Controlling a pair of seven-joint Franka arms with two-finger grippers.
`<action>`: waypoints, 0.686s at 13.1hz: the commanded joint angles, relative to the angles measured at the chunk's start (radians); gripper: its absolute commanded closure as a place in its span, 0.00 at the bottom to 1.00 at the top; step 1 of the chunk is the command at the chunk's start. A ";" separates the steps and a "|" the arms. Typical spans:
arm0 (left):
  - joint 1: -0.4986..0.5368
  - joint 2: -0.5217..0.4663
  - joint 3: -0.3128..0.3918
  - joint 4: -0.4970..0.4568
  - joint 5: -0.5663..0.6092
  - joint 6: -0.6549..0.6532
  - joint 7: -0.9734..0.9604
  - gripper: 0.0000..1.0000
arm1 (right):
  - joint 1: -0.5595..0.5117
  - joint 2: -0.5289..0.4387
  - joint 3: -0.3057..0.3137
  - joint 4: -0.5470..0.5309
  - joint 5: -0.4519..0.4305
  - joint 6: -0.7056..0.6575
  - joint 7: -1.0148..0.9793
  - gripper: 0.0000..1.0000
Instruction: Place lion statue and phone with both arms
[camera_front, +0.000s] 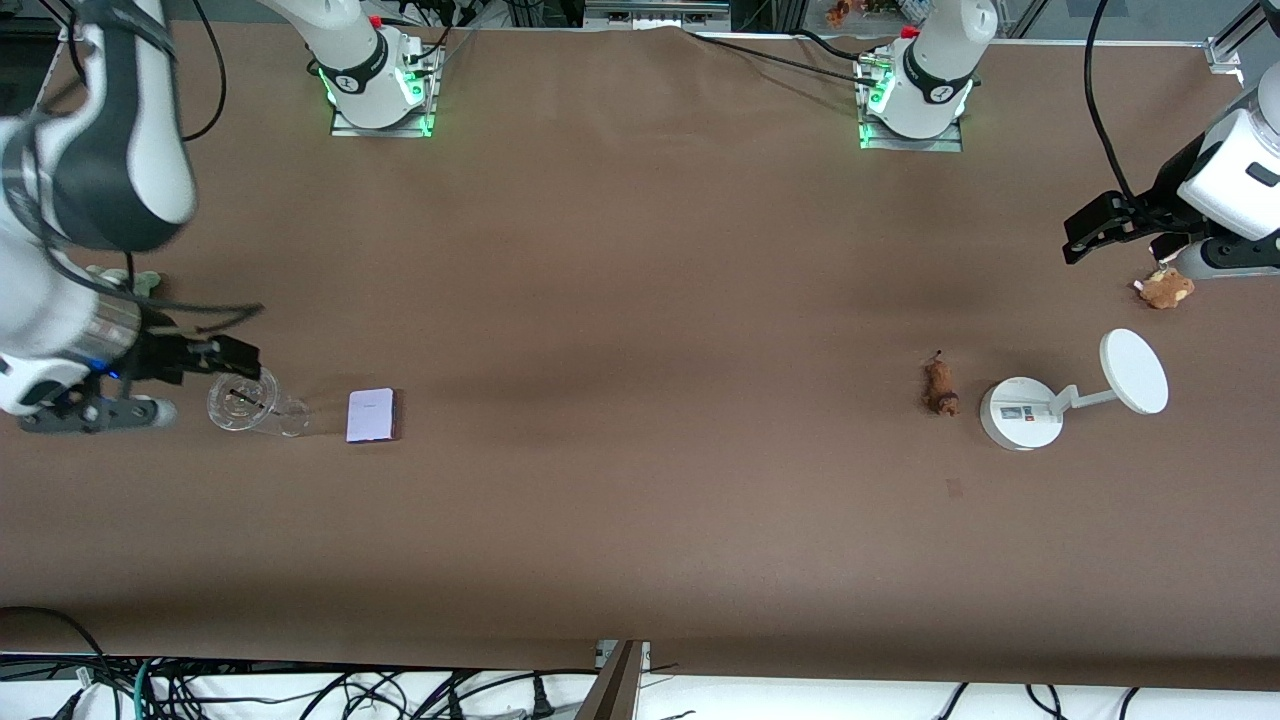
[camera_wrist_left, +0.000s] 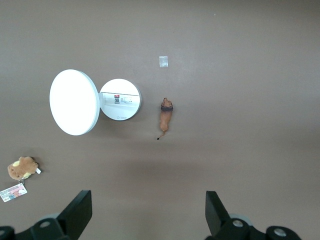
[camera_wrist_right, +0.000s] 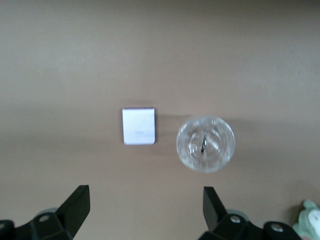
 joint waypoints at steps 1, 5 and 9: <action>-0.006 0.001 0.004 0.015 0.003 -0.023 0.016 0.00 | -0.127 -0.164 0.129 -0.116 -0.040 -0.050 -0.008 0.00; -0.006 0.003 0.004 0.015 0.003 -0.023 0.019 0.00 | -0.198 -0.271 0.152 -0.117 -0.083 -0.135 -0.014 0.00; -0.008 0.011 0.004 0.017 0.003 -0.023 0.028 0.00 | -0.202 -0.282 0.152 -0.113 -0.136 -0.198 -0.011 0.00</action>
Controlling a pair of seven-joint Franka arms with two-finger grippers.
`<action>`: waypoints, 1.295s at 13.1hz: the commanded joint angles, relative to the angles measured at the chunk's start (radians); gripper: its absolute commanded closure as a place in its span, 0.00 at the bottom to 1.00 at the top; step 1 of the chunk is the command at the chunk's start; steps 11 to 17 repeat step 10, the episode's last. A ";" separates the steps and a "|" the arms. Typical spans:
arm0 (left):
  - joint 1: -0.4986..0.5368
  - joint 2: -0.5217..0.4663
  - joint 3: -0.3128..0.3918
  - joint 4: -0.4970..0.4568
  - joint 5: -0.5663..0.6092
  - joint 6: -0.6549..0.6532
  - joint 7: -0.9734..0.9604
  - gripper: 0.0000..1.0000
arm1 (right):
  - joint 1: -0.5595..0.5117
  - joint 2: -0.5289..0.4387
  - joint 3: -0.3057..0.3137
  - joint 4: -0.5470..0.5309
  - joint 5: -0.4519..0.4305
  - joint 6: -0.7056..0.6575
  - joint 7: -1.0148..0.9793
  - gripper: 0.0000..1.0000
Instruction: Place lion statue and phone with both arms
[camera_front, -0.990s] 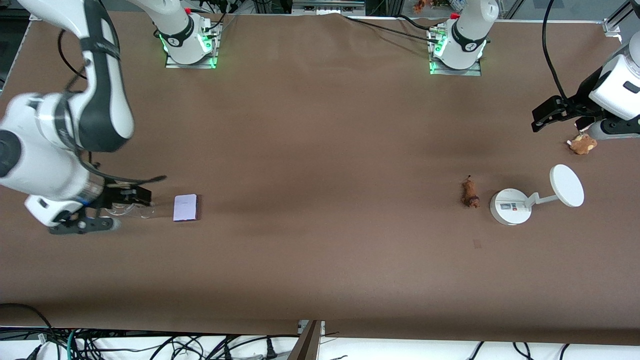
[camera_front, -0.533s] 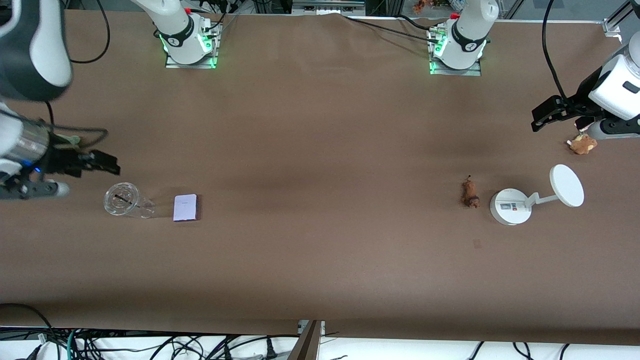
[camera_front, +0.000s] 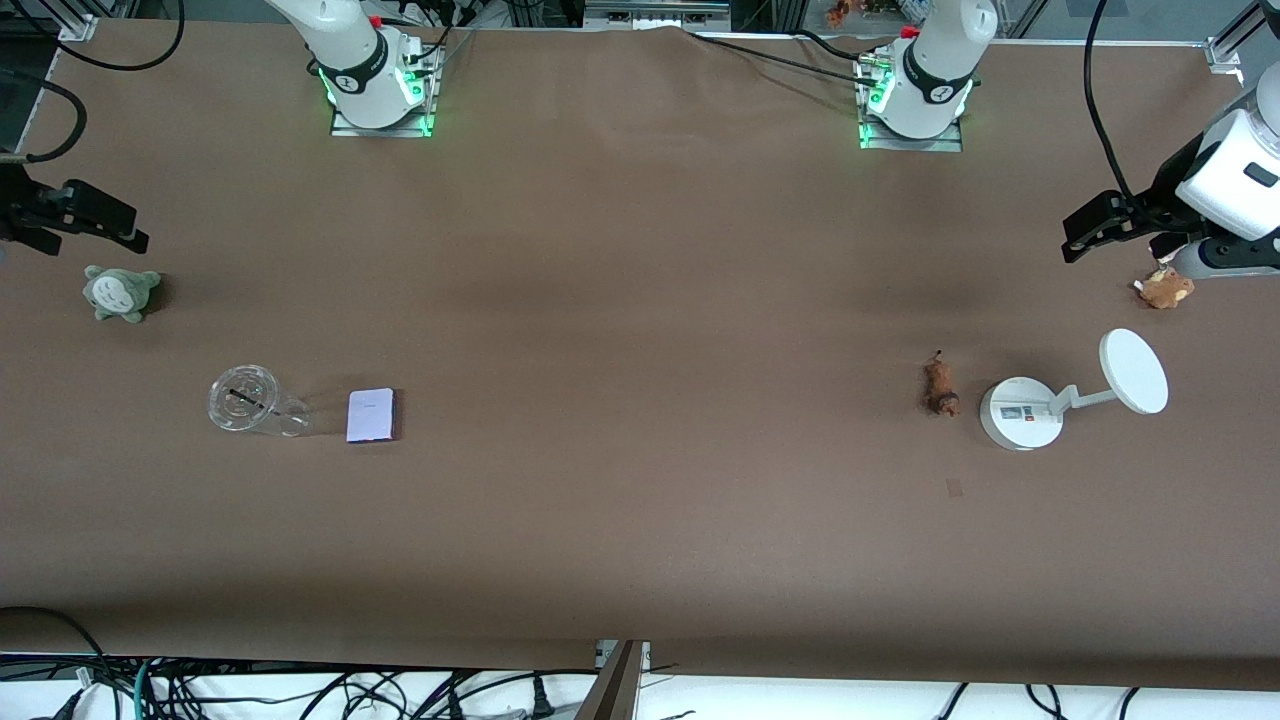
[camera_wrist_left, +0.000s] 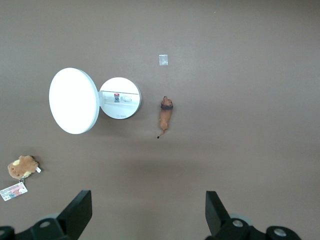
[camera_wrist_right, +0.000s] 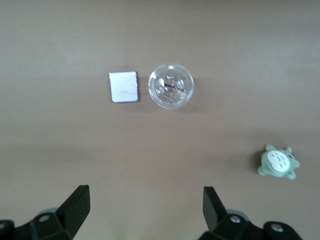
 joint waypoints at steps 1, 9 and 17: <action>-0.007 0.010 0.004 0.017 0.003 -0.018 0.029 0.00 | -0.015 -0.006 0.025 -0.020 -0.035 -0.017 -0.008 0.00; -0.010 0.013 0.004 0.020 0.001 -0.016 0.026 0.00 | -0.016 0.040 0.022 0.040 -0.035 -0.037 -0.012 0.00; -0.008 0.013 0.004 0.020 0.001 -0.016 0.026 0.00 | -0.015 0.040 0.022 0.040 -0.033 -0.037 -0.012 0.00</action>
